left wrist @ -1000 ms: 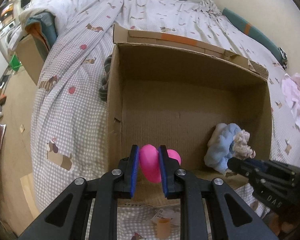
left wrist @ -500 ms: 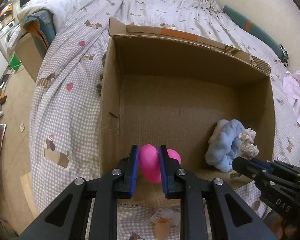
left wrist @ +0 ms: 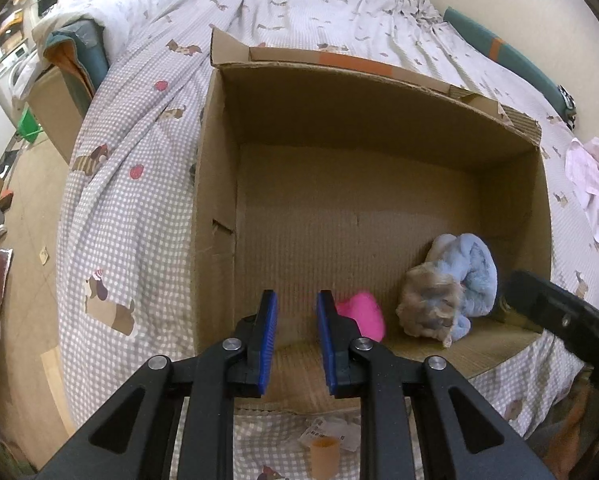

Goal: Organize soft objects
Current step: 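Open both grippers to drop the scrunchie and sponge into the box, then withdraw both grippers from the box toward the remaining items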

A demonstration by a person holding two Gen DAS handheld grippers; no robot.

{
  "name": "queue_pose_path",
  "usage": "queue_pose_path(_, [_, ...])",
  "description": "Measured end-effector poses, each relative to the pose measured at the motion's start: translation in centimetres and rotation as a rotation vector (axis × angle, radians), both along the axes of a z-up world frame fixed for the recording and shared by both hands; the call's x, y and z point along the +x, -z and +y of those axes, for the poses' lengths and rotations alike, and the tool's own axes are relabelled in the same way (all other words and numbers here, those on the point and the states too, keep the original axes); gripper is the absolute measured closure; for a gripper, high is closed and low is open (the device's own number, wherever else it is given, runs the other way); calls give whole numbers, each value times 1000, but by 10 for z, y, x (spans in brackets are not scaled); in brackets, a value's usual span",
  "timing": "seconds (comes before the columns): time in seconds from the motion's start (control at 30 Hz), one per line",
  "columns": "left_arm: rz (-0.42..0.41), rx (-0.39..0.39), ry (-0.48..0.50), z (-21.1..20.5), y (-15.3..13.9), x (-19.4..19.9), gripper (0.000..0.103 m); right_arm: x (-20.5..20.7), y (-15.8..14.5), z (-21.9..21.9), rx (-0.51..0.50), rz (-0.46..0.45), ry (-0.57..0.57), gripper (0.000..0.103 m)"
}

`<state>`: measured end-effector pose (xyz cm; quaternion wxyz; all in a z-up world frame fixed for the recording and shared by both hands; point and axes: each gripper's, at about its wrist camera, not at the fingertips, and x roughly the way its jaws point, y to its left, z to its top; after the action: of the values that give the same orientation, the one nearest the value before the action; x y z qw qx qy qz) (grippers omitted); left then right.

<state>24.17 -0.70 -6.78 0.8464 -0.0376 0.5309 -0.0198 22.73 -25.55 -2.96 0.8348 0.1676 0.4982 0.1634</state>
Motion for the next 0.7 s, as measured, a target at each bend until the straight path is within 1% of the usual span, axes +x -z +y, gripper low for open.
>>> queue_pose_path(0.03, [7, -6, 4, -1, 0, 0, 75, 0, 0, -2, -1, 2, 14, 24])
queue_pose_path(0.07, [11, -9, 9, -2, 0, 0, 60, 2, 0, -4, -2, 7, 24, 24])
queue_pose_path(0.1, [4, -6, 14, -4, -1, -1, 42, 3, 1, -6, 0, 14, 31, 24])
queue_pose_path(0.13, [-10, -4, 15, -5, -4, -3, 36, 4, 1, -8, 6, 19, 36, 24])
queue_pose_path(0.17, [-26, -2, 15, -6, -6, -4, 31, 4, 1, -9, 10, 20, 41, 24])
queue_pose_path(0.27, [-72, 6, 18, -7, -16, -7, 31, 4, 0, -13, 16, 17, 51, 24])
queue_pose_path(0.37, [-133, 28, -11, -1, -27, -15, 31, 4, -1, -11, 21, 21, 51, 24])
queue_pose_path(0.43, [-163, 23, -23, 5, -33, -21, 31, 3, -2, -10, 23, 24, 47, 24])
queue_pose_path(0.53, [-192, 19, -26, 12, -42, -30, 31, 2, -5, -11, 33, 24, 46, 24])
queue_pose_path(0.7, [-231, 42, -45, 19, -56, -44, 31, -1, -9, -13, 44, 20, 56, 24])
